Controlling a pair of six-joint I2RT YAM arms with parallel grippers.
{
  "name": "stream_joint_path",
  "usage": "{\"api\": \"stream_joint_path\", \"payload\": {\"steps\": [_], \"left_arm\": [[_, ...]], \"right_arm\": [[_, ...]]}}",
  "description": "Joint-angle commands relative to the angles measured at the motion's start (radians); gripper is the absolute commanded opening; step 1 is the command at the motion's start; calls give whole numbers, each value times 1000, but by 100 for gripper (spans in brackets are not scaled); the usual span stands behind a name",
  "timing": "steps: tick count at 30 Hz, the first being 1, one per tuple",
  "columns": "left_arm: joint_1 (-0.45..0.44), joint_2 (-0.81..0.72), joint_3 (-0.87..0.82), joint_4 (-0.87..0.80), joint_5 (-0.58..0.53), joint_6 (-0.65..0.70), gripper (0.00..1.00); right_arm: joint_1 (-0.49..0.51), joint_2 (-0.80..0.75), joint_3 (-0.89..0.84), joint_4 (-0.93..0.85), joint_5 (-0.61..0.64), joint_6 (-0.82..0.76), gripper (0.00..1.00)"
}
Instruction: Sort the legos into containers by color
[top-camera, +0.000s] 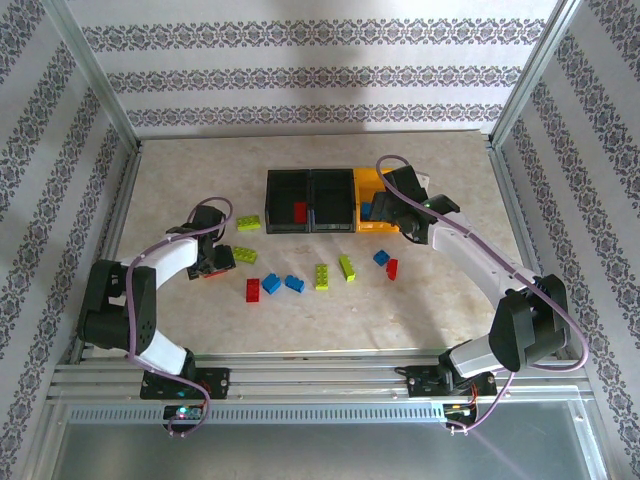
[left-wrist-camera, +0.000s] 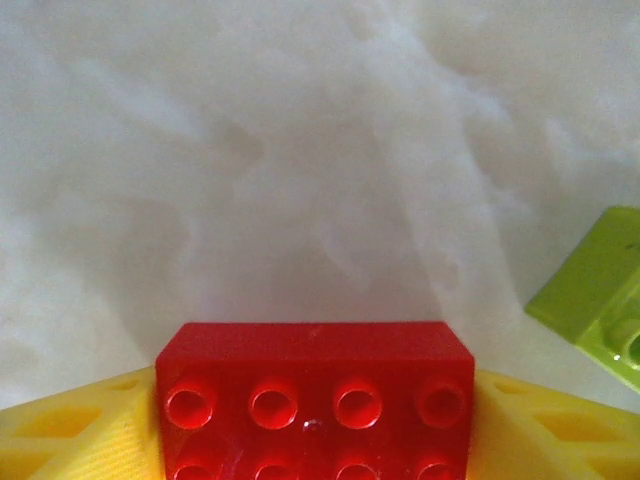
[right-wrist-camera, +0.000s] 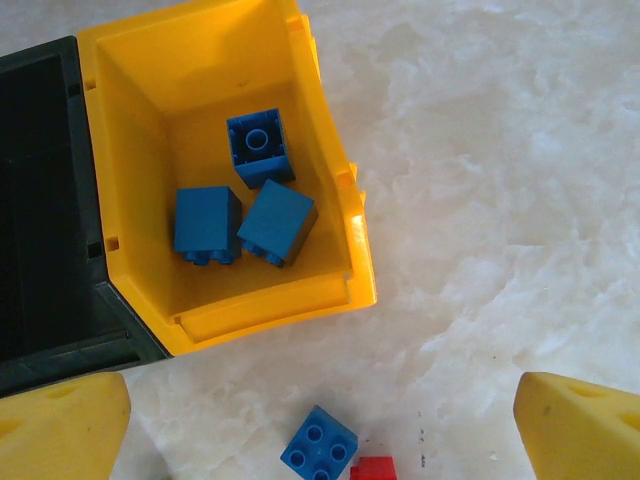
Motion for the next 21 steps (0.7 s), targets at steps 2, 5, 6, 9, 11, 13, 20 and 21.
{"api": "stream_joint_path", "payload": {"steps": [2,5,6,9,11,13,20,21], "left_arm": [[13,7,-28,18,21,-30,70],[16,13,-29,27,27,-32,66],[17,15,-29,30,28,-32,64],[19,10,-26,31,20,-31,64],[22,6,-19,26,13,-31,66],[24,4,-13,21,8,-28,72],[34,14,3,23,0,-16,71],[36,17,5,26,1,-16,69]], "right_arm": [[11,-9,6,-22,27,7,98],[11,-4,6,-20,26,8,98],[11,-4,6,-20,25,7,98],[11,-6,3,-20,29,8,98],[11,-9,-3,-20,31,7,98],[10,-10,-5,-20,35,7,98],[8,-2,0,-19,34,6,98],[8,-1,2,-20,33,6,98]]}}
